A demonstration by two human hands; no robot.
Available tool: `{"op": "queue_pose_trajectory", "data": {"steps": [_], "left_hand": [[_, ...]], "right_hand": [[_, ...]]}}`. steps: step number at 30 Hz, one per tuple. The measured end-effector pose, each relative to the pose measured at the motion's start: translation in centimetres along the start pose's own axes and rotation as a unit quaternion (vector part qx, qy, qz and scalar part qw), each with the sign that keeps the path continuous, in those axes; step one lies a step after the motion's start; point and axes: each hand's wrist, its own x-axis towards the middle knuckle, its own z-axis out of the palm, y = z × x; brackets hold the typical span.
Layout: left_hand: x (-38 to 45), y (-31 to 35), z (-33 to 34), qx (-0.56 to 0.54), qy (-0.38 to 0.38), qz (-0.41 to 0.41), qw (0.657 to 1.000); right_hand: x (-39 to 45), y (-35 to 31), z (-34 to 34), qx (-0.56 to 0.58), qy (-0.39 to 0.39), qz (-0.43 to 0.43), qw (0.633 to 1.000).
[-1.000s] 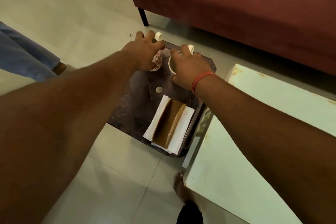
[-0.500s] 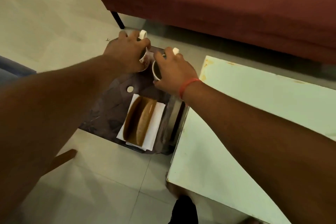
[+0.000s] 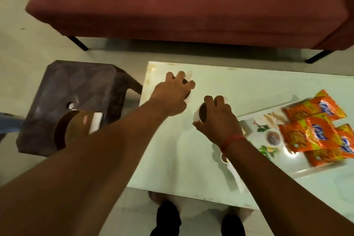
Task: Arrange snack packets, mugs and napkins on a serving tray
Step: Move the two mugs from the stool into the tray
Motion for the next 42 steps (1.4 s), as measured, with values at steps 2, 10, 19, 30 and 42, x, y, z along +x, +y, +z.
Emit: {"op": "queue_pose_trajectory", "data": {"steps": [2,10,19,30,42], "left_hand": [[1.0,5.5,0.5,-0.003,-0.006,0.022,1.000],[4.7,20.8,2.0,0.008,-0.037,0.102,0.994],[6.7,28.2,4.9,0.036,-0.074,0.146,0.986],[7.8,30.2,6.6,0.060,-0.093,0.167,0.980],[7.9,30.5,6.4,0.064,-0.103,0.177,0.977]], "right_hand": [[-1.9,4.1,-1.2,0.018,-0.013,0.026,0.999],[-8.6,16.6,-4.1,0.033,-0.041,0.069,0.996],[-12.7,22.9,-2.2,0.066,-0.061,0.103,0.991],[-13.2,23.8,-1.0,0.050,-0.047,0.130,0.989],[-13.2,23.6,-0.2,0.027,-0.029,0.140,0.989]]}}
